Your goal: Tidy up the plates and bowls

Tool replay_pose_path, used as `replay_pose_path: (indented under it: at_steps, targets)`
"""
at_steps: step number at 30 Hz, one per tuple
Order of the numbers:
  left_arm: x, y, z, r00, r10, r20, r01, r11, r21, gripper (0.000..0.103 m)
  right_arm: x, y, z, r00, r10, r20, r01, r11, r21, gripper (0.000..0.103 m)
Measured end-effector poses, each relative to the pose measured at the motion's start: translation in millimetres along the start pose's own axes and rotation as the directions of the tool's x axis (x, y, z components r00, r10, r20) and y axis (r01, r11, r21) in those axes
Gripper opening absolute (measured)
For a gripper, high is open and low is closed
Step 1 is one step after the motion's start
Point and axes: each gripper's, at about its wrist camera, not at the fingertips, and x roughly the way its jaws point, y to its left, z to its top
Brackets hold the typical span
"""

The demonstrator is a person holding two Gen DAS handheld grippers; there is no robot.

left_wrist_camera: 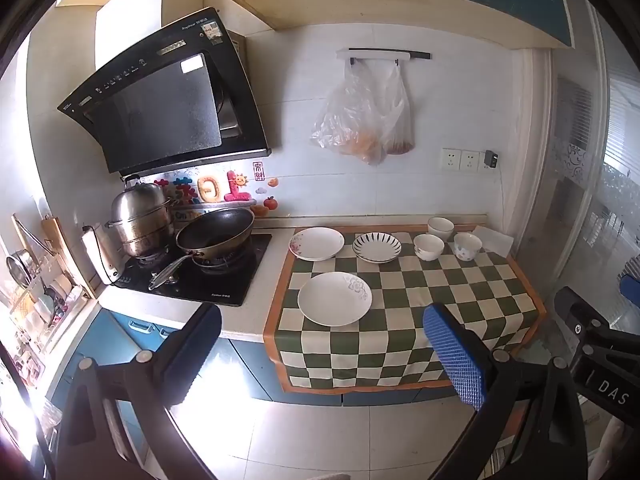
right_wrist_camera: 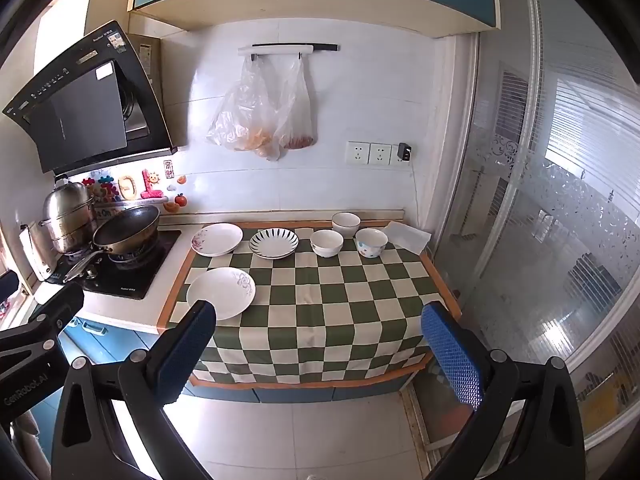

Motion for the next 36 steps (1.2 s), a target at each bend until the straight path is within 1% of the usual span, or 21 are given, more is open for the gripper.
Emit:
replay_pose_path:
  at_steps: [13,16,25,36]
  targets:
    - [0,-1,0,1.0,0.004,0.002,-0.004,1.0,0.005,0.103,0,4,-1,1.0,0.004,-0.007,-0.004,1.0,0.005,0.103]
    - [0,-1,0,1.0,0.004,0.002,-0.004,1.0,0.005,0.103,1,-4,0,1.0,0.005,-0.008,-0.005,1.0,0.008,0.103]
    - [0,-1,0,1.0,0.003,0.002,-0.003,1.0,0.003,0.103,4,-8,1,1.0,0.004,-0.004,-0.003,1.0,0.006,0.103]
    - [-1,-1,2,1.0,0.002,0.003,-0.002,1.0,0.001,0.103,5,-7,2,1.0,0.003,-0.005,-0.003,1.0,0.007,0.103]
